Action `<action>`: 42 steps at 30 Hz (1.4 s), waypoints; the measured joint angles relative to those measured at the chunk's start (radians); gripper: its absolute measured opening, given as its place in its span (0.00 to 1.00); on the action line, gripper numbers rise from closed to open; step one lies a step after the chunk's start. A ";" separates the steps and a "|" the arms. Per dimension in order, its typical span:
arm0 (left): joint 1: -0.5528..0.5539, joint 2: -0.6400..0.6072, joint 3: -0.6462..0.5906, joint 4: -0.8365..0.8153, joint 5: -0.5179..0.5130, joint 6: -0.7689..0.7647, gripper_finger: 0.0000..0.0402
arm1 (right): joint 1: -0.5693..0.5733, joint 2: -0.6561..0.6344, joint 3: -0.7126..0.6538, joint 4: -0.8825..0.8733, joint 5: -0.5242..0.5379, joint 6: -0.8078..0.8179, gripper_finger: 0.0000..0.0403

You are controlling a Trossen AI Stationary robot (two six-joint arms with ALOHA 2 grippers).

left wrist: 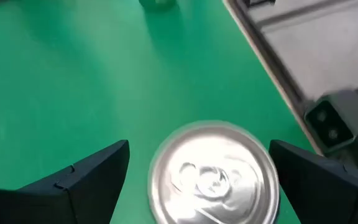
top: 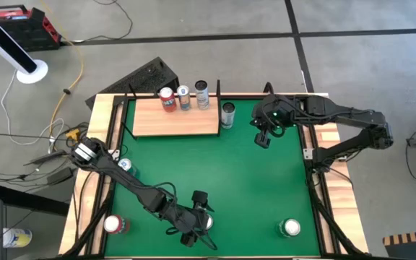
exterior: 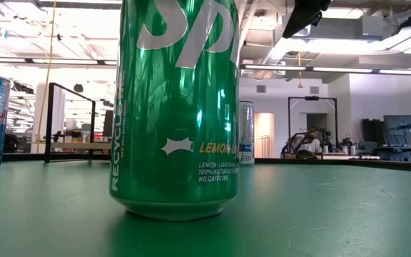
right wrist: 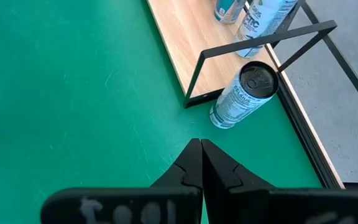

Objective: Place canned beverage on shelf
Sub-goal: Put the left green soda can on the shelf

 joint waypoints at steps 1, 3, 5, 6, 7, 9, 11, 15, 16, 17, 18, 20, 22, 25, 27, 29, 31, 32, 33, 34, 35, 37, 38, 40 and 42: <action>0.000 0.006 -0.001 -0.006 0.004 0.001 0.92 | 0.002 0.000 0.000 0.000 0.000 0.000 0.05; 0.000 0.008 -0.004 -0.013 0.009 0.006 0.92 | 0.008 0.000 0.000 0.000 0.001 0.000 0.05; 0.000 0.003 -0.001 0.000 0.007 0.008 0.92 | 0.008 0.000 0.000 0.000 0.003 0.001 0.05; 0.000 -0.001 -0.001 0.001 0.005 0.013 0.92 | 0.008 0.000 0.000 0.000 0.003 0.003 0.05; 0.000 -0.002 -0.001 -0.001 0.005 0.018 0.92 | 0.008 0.000 0.000 0.000 0.003 0.006 0.05; 0.000 -0.002 -0.001 -0.006 0.008 0.025 0.89 | 0.007 0.000 0.000 0.000 0.003 0.013 0.05; 0.000 -0.002 -0.001 -0.015 0.021 0.030 0.83 | 0.007 0.000 0.000 0.000 0.004 0.016 0.05; 0.000 -0.003 -0.001 -0.020 0.036 0.068 0.68 | 0.007 0.000 0.000 0.000 0.005 0.023 0.05; 0.000 -0.006 -0.001 -0.022 0.046 0.084 0.68 | 0.007 0.000 0.000 0.000 0.005 0.024 0.05; 0.000 -0.011 -0.001 -0.030 0.052 0.100 0.68 | 0.007 0.000 0.000 0.000 0.005 0.024 0.05; 0.000 -0.017 -0.001 -0.045 0.053 0.116 0.68 | 0.007 0.000 0.000 0.000 0.006 0.024 0.05; 0.004 -0.041 -0.002 -0.091 0.051 0.148 0.68 | 0.007 0.000 0.000 0.000 0.006 0.025 0.05; 0.008 -0.079 -0.004 -0.153 0.051 0.171 0.68 | 0.007 0.000 0.000 0.000 0.006 0.027 0.05; 0.019 -0.163 -0.004 -0.243 0.045 0.204 0.68 | 0.007 0.000 0.000 0.003 0.006 0.031 0.05; 0.030 -0.227 -0.003 -0.303 0.042 0.229 0.68 | 0.007 0.000 0.000 0.008 0.006 0.032 0.05; 0.043 -0.295 -0.017 -0.354 0.042 0.250 0.68 | 0.007 0.000 0.000 0.011 0.006 0.032 0.05; 0.068 -0.389 -0.078 -0.357 0.046 0.259 0.68 | 0.007 0.001 0.000 0.016 0.006 0.033 0.05; 0.084 -0.436 -0.121 -0.344 0.051 0.258 0.68 | 0.007 0.002 0.000 0.022 0.006 0.034 0.05; 0.104 -0.491 -0.178 -0.320 0.052 0.254 0.68 | 0.007 0.002 0.000 0.028 0.006 0.033 0.05; 0.125 -0.541 -0.241 -0.287 0.051 0.249 0.68 | 0.007 0.003 0.000 0.034 0.006 0.032 0.05; 0.148 -0.587 -0.303 -0.256 0.051 0.248 0.68 | 0.007 0.003 0.000 0.042 0.006 0.026 0.05; 0.192 -0.673 -0.425 -0.181 0.049 0.260 0.68 | 0.007 0.009 0.001 0.060 0.006 0.017 0.05; 0.216 -0.711 -0.475 -0.144 0.052 0.270 0.68 | 0.007 0.011 0.001 0.070 0.006 0.011 0.05; 0.265 -0.774 -0.558 -0.073 0.079 0.276 0.68 | 0.005 0.012 0.001 0.079 0.006 -0.004 0.05; 0.314 -0.811 -0.620 -0.027 0.114 0.263 0.68 | 0.002 0.010 0.001 0.098 0.006 -0.011 0.05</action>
